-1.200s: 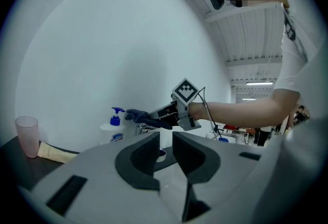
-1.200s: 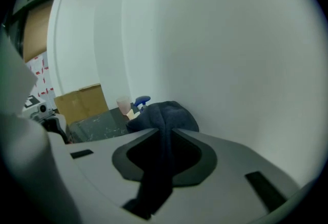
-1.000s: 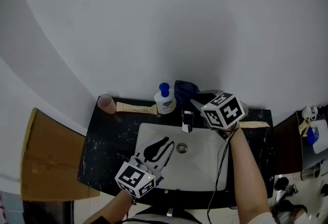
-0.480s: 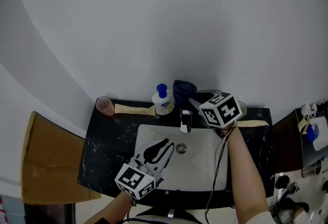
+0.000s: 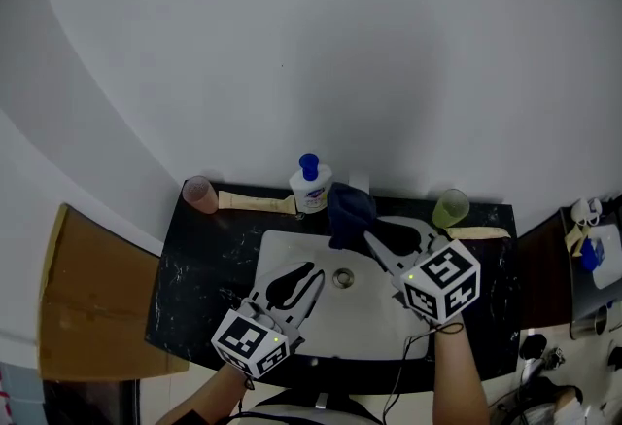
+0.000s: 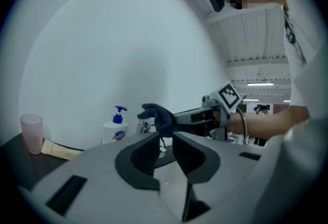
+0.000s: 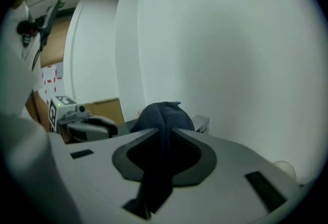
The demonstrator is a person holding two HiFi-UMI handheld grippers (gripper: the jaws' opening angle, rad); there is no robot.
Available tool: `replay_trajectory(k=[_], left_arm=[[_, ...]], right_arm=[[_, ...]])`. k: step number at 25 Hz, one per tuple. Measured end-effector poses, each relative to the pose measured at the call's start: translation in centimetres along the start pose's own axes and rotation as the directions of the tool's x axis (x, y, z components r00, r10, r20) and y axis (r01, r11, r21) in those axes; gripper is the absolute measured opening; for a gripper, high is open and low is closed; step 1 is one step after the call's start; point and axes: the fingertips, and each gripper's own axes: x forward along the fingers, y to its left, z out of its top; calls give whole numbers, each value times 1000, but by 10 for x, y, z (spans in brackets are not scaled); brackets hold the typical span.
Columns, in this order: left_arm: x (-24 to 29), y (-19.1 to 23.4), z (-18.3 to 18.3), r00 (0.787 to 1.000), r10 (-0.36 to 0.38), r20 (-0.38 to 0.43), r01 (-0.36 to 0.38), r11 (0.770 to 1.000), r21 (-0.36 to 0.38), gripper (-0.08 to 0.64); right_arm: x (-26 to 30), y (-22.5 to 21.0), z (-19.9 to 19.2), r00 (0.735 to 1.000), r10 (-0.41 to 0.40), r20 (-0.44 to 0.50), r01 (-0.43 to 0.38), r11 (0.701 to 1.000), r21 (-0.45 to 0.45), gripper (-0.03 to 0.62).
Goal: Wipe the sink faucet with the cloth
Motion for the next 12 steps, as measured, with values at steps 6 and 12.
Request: replay_trajectory(k=[6, 12], left_arm=[[0, -1, -2, 1000, 8, -16, -8, 1000, 6, 78], [-4, 4, -3, 1000, 22, -18, -22, 1000, 13, 78]], right_arm=[[16, 13, -65, 987, -49, -154, 35, 995, -88, 71], [47, -8, -72, 961, -16, -274, 8, 999, -32, 71]])
